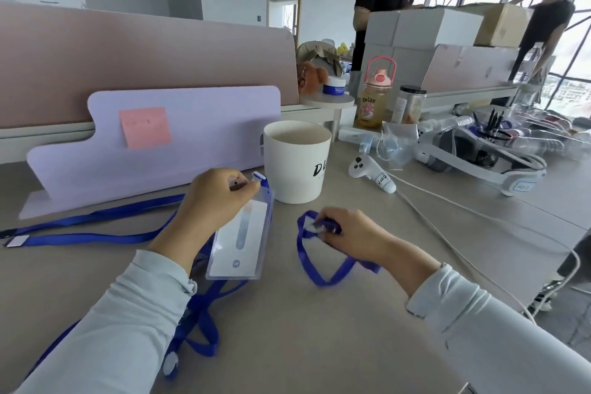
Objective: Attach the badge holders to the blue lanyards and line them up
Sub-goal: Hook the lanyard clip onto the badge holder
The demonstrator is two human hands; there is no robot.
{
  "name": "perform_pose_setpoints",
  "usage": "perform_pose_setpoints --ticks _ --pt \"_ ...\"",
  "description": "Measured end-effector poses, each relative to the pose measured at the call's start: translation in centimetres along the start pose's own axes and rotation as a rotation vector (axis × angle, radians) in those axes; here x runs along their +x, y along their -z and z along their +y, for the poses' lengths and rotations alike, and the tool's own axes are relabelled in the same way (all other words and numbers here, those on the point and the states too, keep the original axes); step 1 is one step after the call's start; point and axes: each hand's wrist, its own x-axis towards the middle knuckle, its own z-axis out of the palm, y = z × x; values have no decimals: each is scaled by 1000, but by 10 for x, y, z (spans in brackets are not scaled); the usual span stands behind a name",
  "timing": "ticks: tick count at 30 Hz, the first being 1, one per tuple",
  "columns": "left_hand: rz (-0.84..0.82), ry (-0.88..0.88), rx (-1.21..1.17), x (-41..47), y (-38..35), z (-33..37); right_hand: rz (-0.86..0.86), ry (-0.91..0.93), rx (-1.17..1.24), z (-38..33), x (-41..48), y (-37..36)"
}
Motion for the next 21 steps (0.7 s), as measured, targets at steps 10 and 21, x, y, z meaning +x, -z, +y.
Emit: perform_pose_setpoints --ticks 10,21 --pt "147 20 -21 9 7 -19 309 200 186 -68 84 76" --pt "191 12 -57 12 12 -31 649 192 119 -81 175 98"
